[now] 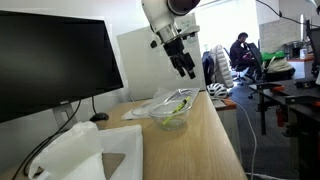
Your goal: Take the pen from the bowl and put it on the desk
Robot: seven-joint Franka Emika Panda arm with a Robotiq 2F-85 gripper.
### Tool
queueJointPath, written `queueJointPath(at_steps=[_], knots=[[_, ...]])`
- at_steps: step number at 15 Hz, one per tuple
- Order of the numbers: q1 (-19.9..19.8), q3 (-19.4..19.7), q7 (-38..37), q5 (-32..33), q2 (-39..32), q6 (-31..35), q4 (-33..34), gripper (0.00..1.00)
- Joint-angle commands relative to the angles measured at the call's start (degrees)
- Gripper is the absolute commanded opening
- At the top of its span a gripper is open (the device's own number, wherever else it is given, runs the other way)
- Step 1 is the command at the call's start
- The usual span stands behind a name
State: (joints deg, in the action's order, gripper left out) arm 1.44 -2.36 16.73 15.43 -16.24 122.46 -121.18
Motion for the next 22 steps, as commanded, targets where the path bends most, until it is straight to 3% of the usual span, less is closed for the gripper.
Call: queueJointPath(at_steps=[1,2,3,5,6,8,12,17,18,19,22], knots=[[0.83,-1.27,1.6,-0.17,-3.12,-3.74,3.93,0.82],[1.02,-1.8,1.9,-0.79,-3.87,-4.25,4.57,0.74],[1.21,-2.24,1.61,-1.04,-4.43,-4.31,4.91,0.74],[1.31,-2.89,1.45,-1.86,-6.03,-3.69,5.89,0.52],[1.48,-2.95,1.0,-1.62,-6.87,-3.01,6.36,0.47],[1.77,-2.97,0.32,-1.07,-8.8,-2.83,7.86,0.46],[2.28,-2.75,-0.49,-0.83,-13.98,-3.84,12.45,0.55],[2.93,-2.56,-1.19,-1.11,-21.3,-5.16,19.33,0.52],[3.05,-2.56,-1.35,-1.2,-22.54,-5.64,20.51,0.47],[3.24,-2.46,-1.67,-1.09,-23.58,-5.91,21.54,0.3],[3.28,-2.65,-2.27,-1.52,-24.94,-6.05,23.08,0.08]])
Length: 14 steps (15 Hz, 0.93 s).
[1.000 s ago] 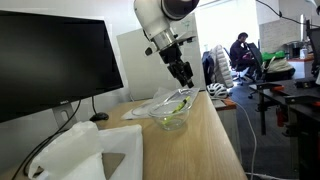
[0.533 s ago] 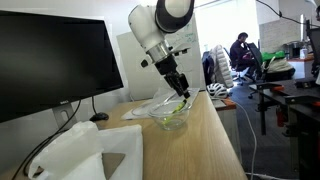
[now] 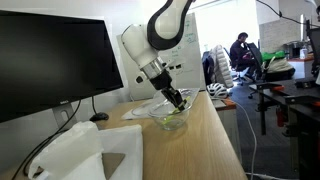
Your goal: Take the pen from the bowl and put it on the desk
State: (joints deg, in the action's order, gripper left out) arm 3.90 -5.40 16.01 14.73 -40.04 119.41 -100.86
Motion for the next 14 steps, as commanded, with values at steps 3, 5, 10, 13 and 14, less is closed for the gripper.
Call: queueJointPath(at_steps=[3,5,10,13,14], knots=[[0.69,0.19,-2.07,-1.7,-0.45,-3.72,2.97,0.02],[0.3,-0.21,-1.7,-2.82,1.18,-4.97,2.53,0.04],[0.28,-1.26,-2.78,-5.88,10.43,-3.1,-3.87,0.04],[0.55,-4.37,-0.58,-10.51,15.2,6.23,-10.37,0.04],[1.17,-5.18,-0.37,-11.17,15.77,8.62,-11.92,0.04]])
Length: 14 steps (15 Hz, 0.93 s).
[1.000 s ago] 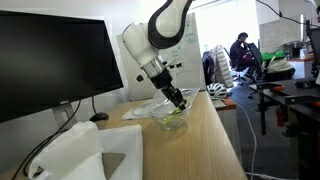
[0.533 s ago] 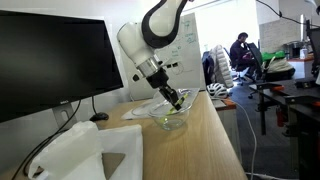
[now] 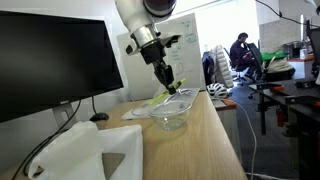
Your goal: Take the pen from the bowl and put it on the desk
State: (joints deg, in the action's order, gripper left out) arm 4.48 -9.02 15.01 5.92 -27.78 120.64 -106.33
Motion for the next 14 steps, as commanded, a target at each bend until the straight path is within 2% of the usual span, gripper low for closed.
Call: queueJointPath(at_steps=[1,4,7,10,11,12,14], knots=[[1.69,-2.48,0.37,-2.32,3.91,9.25,-8.05,0.04],[5.05,-4.37,-0.75,-0.8,3.77,16.0,-12.49,0.04],[9.22,-4.32,-3.9,1.6,2.35,23.49,-15.67,0.04],[11.48,-3.82,-6.53,3.19,0.37,25.95,-16.0,0.04],[11.81,-3.57,-7.15,3.56,0.19,26.3,-16.26,0.1],[11.78,-3.45,-7.19,3.85,0.39,26.5,-16.66,0.4],[9.71,-4.34,-5.02,2.21,1.99,26.89,-17.95,0.47]])
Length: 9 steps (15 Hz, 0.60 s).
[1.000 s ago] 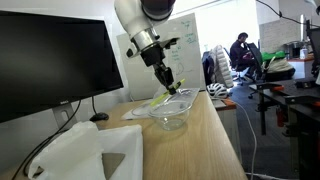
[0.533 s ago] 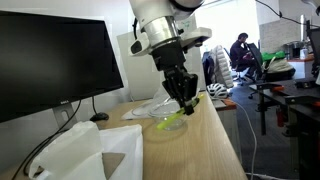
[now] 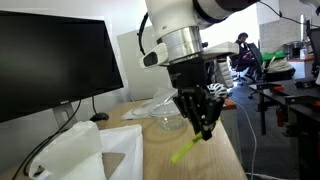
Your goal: Take the pen from the bowl and put it on the desk
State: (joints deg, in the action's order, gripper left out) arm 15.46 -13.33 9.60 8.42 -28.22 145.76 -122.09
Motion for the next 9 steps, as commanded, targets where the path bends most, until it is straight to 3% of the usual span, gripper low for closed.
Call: queueJointPath(at_steps=[1,4,6,9], knots=[[-2.59,-0.49,1.39,-1.31,3.96,2.53,-3.22,0.56],[-8.88,-2.03,6.94,-7.21,11.49,0.22,-6.45,0.78],[-13.46,-2.56,14.32,-13.97,17.75,-7.29,-7.81,0.94],[-15.27,2.51,19.29,-15.59,26.65,-19.78,-8.55,1.0]])
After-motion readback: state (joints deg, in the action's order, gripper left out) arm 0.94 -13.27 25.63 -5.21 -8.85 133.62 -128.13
